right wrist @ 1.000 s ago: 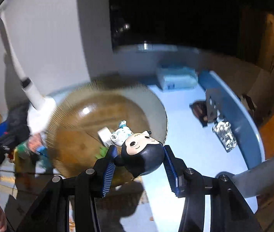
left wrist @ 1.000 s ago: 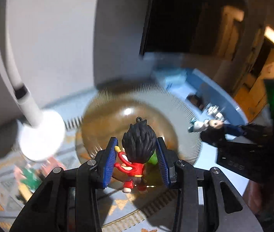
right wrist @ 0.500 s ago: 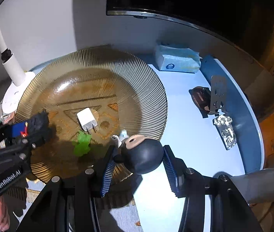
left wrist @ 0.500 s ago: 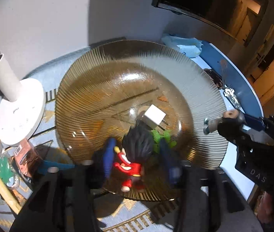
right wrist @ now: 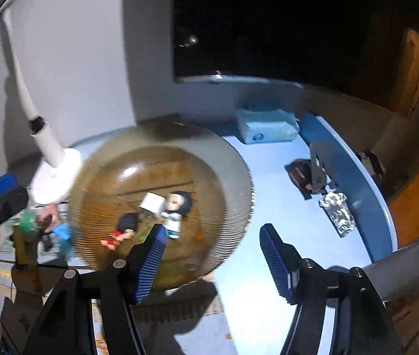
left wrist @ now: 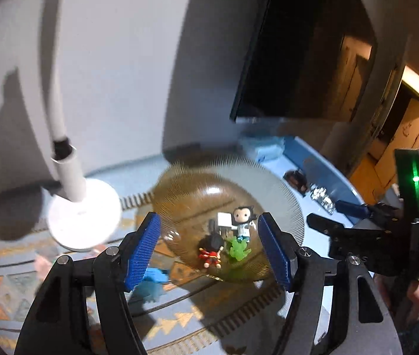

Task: Organize rigid objects
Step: 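Carry both figurines over the amber bowl and open both tools, then withdraw both tools from the bowl back toward the pile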

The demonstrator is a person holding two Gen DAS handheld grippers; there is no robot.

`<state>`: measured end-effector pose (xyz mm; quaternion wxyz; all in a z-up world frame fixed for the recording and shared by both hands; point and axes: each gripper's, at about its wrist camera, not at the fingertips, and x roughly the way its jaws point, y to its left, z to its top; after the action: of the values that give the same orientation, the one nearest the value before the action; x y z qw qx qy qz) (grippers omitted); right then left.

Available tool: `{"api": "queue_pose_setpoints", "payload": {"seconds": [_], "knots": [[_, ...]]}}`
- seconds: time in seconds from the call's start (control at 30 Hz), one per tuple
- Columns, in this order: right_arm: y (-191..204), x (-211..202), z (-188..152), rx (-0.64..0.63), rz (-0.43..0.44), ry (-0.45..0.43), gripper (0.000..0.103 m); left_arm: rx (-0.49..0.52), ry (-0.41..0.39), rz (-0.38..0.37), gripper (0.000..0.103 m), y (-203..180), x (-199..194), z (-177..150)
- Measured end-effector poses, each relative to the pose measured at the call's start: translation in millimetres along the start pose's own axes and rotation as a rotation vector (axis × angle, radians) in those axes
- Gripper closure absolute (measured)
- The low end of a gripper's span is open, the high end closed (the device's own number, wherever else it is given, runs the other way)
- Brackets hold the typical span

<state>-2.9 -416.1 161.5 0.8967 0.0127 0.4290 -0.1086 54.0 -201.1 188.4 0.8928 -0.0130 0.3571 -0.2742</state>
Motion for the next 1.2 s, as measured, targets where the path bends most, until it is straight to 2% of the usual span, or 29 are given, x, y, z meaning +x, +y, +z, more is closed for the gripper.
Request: {"api": "queue_pose_setpoints", "payload": {"seconds": [0.23,0.3,0.33,0.43,0.53,0.67,0.8,0.87,0.97,1.03,1.2], "knots": [[40.7,-55.3,0.9,-0.053,0.093,-0.107,0.039,0.008,-0.143,0.045,0.036,24.0,-88.0,5.1],[55.9,-73.4,-0.4,-0.073,0.136,-0.135,0.039,-0.002,-0.182,0.06,0.024,34.1,-113.8,4.6],[63.6,-81.6,-1.2,-0.085,0.159,-0.147,0.039,-0.011,-0.212,0.072,0.015,40.8,-129.0,3.4],[88.7,-104.2,-7.2,-0.122,0.22,-0.19,0.037,-0.039,-0.292,0.103,0.012,63.4,-168.9,-7.2],[111.8,-115.8,-19.8,-0.154,0.288,-0.224,0.034,-0.082,-0.316,0.155,0.008,88.4,-187.1,-24.7],[137.6,-103.4,-43.4,-0.168,0.379,-0.234,0.033,-0.16,-0.262,0.195,0.007,130.0,-178.0,-62.5],[157.5,-66.2,-73.4,-0.176,0.465,-0.198,0.033,-0.192,-0.189,0.272,0.007,161.3,-148.8,-110.3],[168.5,-42.5,-91.4,-0.177,0.492,-0.165,0.033,-0.208,-0.135,0.31,0.007,176.6,-126.4,-134.4],[182.6,0.4,-112.3,-0.16,0.53,-0.049,0.033,-0.23,-0.052,0.329,0.007,192.9,-97.3,-161.5],[197.4,28.0,-122.3,-0.176,0.523,0.041,0.033,-0.236,0.002,0.348,0.008,197.4,-78.0,-171.7],[224.2,41.8,-128.5,-0.248,0.489,0.074,0.033,-0.22,0.042,0.36,0.008,195.3,-59.7,-176.3]]}}
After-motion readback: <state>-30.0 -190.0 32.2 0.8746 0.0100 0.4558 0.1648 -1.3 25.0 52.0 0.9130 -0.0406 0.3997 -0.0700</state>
